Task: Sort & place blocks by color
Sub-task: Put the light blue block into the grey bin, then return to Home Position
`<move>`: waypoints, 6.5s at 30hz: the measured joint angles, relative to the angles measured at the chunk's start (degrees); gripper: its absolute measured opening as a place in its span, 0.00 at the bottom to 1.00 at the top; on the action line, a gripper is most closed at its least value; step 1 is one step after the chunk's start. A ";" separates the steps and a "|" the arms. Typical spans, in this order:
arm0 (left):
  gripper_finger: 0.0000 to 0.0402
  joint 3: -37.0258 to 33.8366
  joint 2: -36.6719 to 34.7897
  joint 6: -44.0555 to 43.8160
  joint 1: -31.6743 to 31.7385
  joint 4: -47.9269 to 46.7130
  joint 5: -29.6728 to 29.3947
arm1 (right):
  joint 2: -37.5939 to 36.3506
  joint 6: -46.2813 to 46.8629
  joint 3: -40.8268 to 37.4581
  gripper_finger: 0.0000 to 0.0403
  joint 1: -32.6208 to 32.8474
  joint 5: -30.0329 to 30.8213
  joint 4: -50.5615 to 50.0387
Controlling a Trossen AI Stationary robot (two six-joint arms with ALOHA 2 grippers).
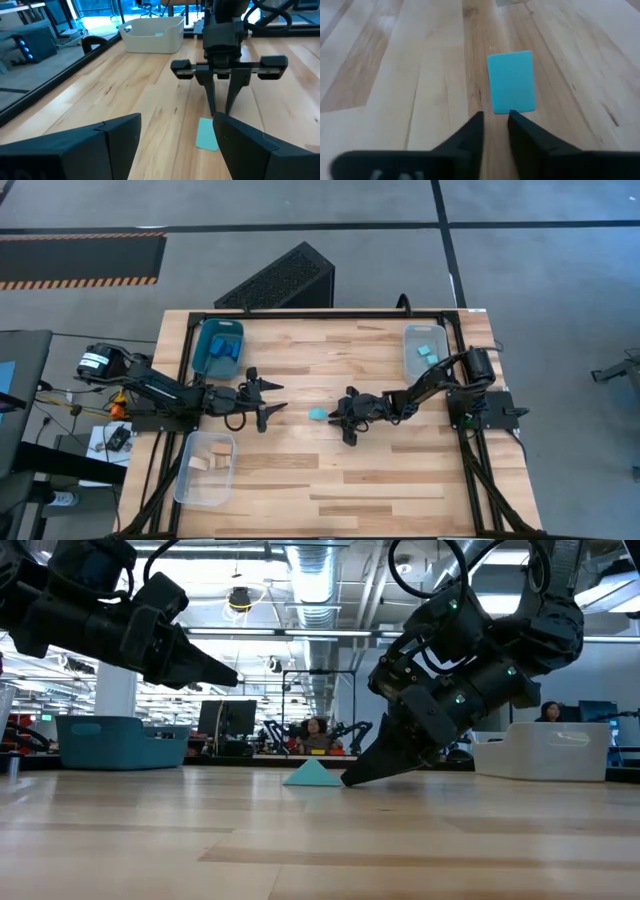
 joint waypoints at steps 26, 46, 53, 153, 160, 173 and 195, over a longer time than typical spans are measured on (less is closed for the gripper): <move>0.59 0.00 -0.02 1.33 0.00 0.03 0.02 | 1.62 -7.12 9.16 0.69 -2.75 0.72 -11.05; 0.59 0.02 -0.02 1.35 0.00 -0.44 0.25 | -1.08 -5.82 9.11 0.26 -2.55 0.78 -16.69; 0.59 0.02 -0.04 0.90 0.00 -1.50 0.04 | -11.60 -4.48 9.03 0.26 -2.10 3.94 -33.90; 0.04 -9.86 -68.07 11.45 0.44 -26.97 -1.15 | -111.24 -18.58 -30.63 0.01 21.20 18.99 -33.25; 0.04 -9.86 -72.94 11.43 0.42 -32.71 -1.57 | -111.05 -18.65 -30.95 0.01 21.06 17.44 -35.44; 0.04 -10.01 -72.91 10.23 0.44 -41.62 -2.71 | -111.01 -17.31 -37.03 0.00 19.87 17.24 -30.58; 0.04 -10.14 -72.74 15.53 0.46 -43.84 2.26 | -111.07 -19.56 -37.11 0.02 19.77 17.24 -37.47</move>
